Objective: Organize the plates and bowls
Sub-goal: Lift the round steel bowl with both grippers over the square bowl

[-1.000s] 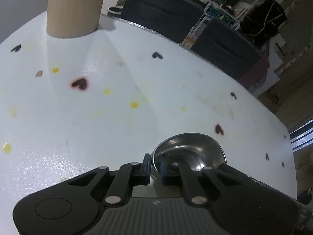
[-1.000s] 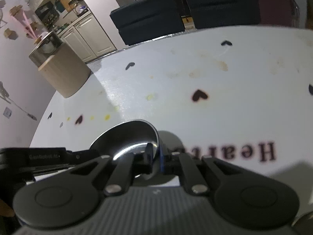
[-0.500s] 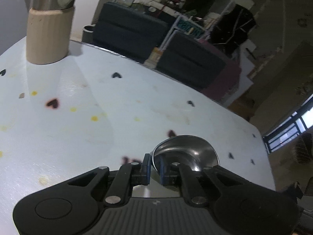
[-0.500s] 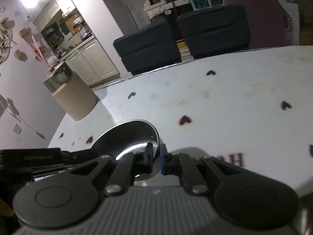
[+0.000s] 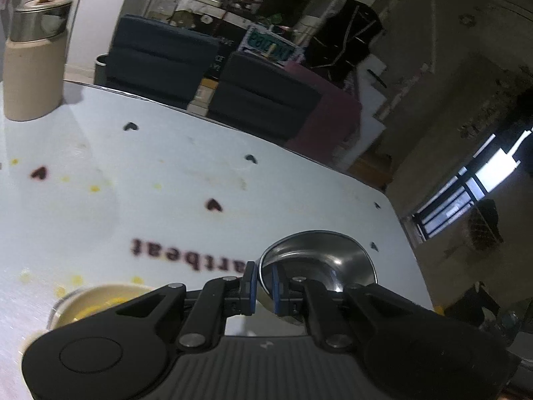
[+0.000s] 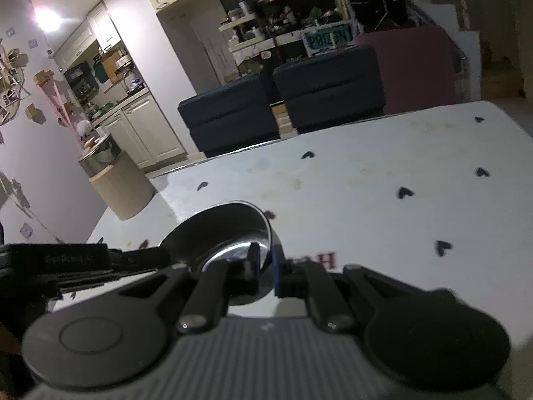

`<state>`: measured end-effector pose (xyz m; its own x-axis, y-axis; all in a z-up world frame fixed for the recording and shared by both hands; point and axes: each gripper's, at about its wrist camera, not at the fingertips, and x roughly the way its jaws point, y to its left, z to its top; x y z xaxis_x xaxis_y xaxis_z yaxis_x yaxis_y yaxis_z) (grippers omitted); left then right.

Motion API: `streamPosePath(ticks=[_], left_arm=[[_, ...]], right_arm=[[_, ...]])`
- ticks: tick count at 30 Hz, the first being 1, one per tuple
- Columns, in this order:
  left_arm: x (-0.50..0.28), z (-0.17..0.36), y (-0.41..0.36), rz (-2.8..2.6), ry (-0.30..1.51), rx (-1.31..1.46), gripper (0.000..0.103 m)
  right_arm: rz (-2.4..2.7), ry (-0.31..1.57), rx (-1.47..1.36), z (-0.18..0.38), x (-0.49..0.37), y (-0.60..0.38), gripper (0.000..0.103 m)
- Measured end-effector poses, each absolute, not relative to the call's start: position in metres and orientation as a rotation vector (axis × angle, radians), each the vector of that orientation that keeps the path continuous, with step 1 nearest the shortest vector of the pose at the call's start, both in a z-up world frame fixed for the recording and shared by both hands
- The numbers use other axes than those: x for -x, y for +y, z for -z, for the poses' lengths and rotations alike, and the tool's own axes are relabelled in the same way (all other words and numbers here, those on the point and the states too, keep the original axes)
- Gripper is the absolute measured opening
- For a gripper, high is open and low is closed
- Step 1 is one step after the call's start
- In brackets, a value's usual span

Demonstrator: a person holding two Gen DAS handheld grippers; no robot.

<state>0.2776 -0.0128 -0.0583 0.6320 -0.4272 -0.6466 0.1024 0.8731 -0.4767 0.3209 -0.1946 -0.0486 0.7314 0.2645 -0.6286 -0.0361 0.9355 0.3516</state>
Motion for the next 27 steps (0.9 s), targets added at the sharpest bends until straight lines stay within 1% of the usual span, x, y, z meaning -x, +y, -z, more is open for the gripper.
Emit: streamPosePath(ticks=[8,14,27], left_arm=[[-0.270,0.064,-0.055,0.376,0.857,0.384,0.010],[-0.266,0.076,-0.086,0.416,0.894,0.332,0.010],[-0.263,0.108,-0.130,0.477,0.997,0.241,0.011]], right_arm=[[-0.105,0.724,-0.333,0.048,-0.293,-0.225,0.009],[-0.060,0.741,-0.331,0.055,-0.287,-0.240,0.009],[0.007,0.866,-0.311,0.085,-0.295,-0.259,0.006]])
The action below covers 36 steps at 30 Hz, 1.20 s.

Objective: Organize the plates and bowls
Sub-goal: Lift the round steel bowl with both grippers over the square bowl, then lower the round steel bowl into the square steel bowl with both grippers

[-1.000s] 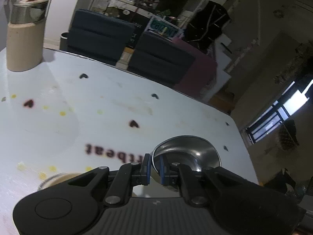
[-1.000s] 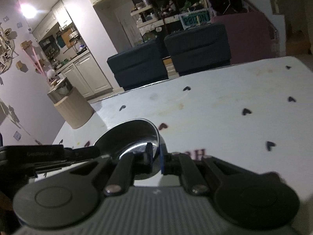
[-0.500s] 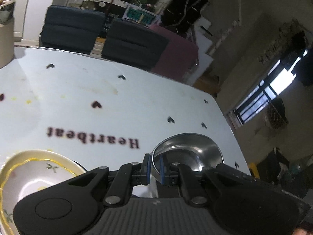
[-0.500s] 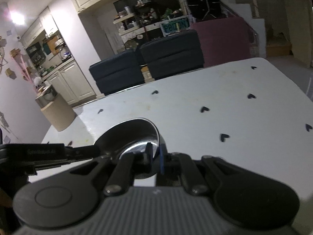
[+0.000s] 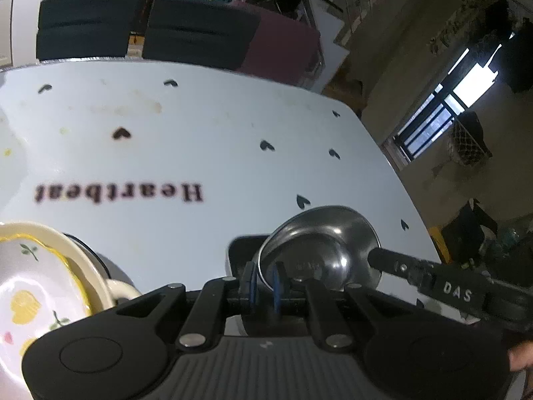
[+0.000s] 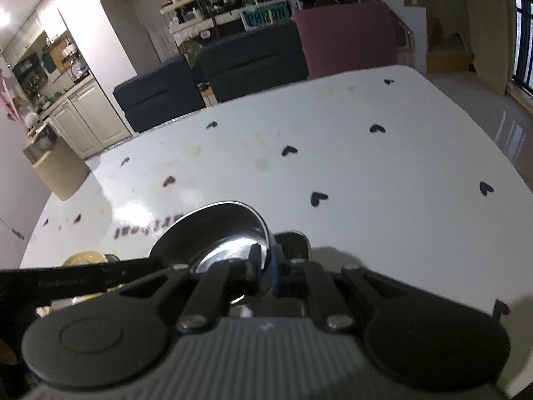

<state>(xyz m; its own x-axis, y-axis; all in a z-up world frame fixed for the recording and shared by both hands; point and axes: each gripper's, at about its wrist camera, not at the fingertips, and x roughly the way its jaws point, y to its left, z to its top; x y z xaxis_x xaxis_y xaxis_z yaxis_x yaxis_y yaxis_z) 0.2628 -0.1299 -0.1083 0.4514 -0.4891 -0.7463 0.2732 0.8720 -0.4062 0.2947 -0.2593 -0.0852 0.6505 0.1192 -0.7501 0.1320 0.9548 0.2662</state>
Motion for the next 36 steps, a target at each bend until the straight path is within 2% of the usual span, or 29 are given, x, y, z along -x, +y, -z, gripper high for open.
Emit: streamPosePath(ticks=[15,36], left_arm=[[-0.261,0.134,-0.144,0.499,1.080,0.156,0.011],[-0.257,0.144,-0.161,0.575,1.093,0.018,0.013]], right_arm=[[0.018,0.991,-0.268,0.112,-0.319,-0.244,0.003],[0.067,1.052,-0.139,0.137,-0.350,-0.225,0.004]])
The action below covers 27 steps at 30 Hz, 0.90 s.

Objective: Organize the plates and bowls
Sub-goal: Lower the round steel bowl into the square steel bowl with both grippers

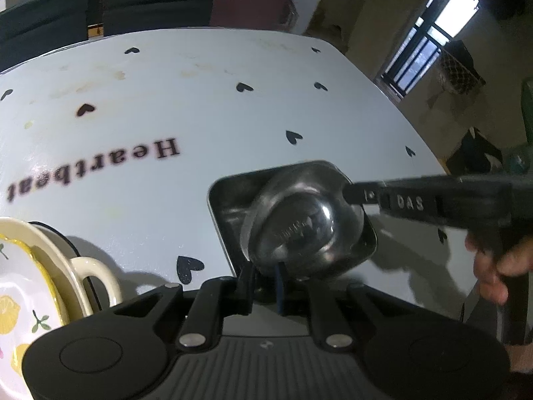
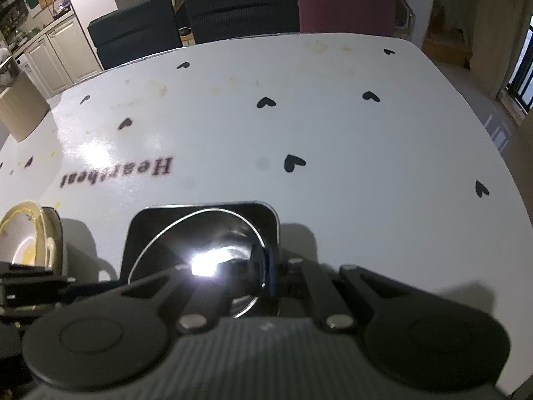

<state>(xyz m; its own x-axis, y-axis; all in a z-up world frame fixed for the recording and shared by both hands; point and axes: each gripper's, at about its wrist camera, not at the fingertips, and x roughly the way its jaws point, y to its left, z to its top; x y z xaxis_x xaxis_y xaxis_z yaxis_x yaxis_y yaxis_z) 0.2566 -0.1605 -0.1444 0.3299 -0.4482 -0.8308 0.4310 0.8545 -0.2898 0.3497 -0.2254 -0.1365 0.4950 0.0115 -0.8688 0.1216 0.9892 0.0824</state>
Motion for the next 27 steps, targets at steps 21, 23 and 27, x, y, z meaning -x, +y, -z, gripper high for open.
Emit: streamPosePath(ticks=[21,23,27], left_arm=[[-0.263,0.119,-0.143,0.604,0.999,0.071,0.015],[-0.269,0.118,-0.140,0.568,0.984,0.081,0.015],[-0.280,0.122,-0.138,0.505,0.979,0.086,0.015]], right_arm=[[0.058,1.024,-0.167,0.136,-0.355,-0.233,0.008],[0.068,1.010,-0.175,0.132,-0.353,-0.235,0.008],[0.059,0.996,-0.212,0.127,-0.349,-0.241,0.008]])
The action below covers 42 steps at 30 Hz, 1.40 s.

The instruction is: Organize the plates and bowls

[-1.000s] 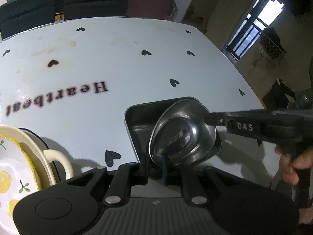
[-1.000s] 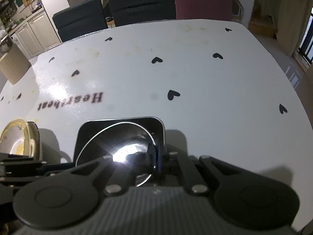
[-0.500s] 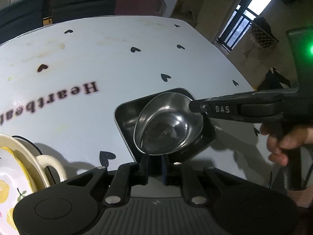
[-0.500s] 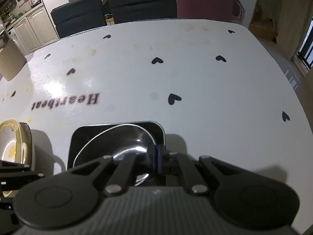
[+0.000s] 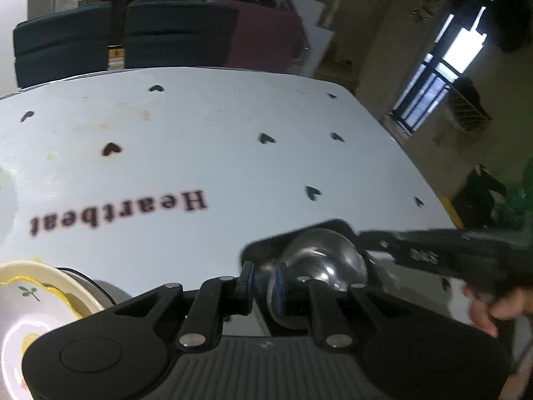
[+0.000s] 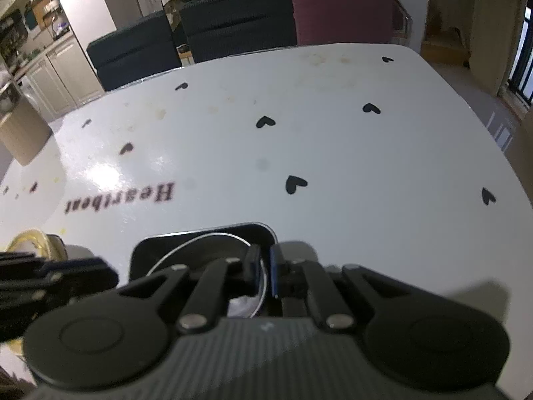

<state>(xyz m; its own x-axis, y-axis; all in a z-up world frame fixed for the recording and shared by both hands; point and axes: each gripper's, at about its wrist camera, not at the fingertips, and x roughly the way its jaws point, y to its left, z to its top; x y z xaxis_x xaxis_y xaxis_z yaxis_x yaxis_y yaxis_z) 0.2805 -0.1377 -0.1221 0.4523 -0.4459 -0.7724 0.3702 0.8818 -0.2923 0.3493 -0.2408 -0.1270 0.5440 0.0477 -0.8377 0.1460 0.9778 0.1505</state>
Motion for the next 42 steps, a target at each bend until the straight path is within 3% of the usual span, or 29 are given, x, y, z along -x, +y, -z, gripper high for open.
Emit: streamPosePath(ticks=[28,36,42], left_arm=[[-0.285,0.141,-0.142,0.509,1.025,-0.015,0.015],[-0.288,0.140,-0.137,0.482,1.043,0.020,0.017],[-0.289,0.143,-0.141,0.483,1.050,0.009,0.017]], right_arm=[[-0.004,1.021,-0.123,0.137,-0.370,-0.215,0.012],[0.022,0.947,-0.184,0.115,-0.349,-0.240,0.014],[0.060,1.007,-0.196,0.126,-0.343,-0.258,0.014]])
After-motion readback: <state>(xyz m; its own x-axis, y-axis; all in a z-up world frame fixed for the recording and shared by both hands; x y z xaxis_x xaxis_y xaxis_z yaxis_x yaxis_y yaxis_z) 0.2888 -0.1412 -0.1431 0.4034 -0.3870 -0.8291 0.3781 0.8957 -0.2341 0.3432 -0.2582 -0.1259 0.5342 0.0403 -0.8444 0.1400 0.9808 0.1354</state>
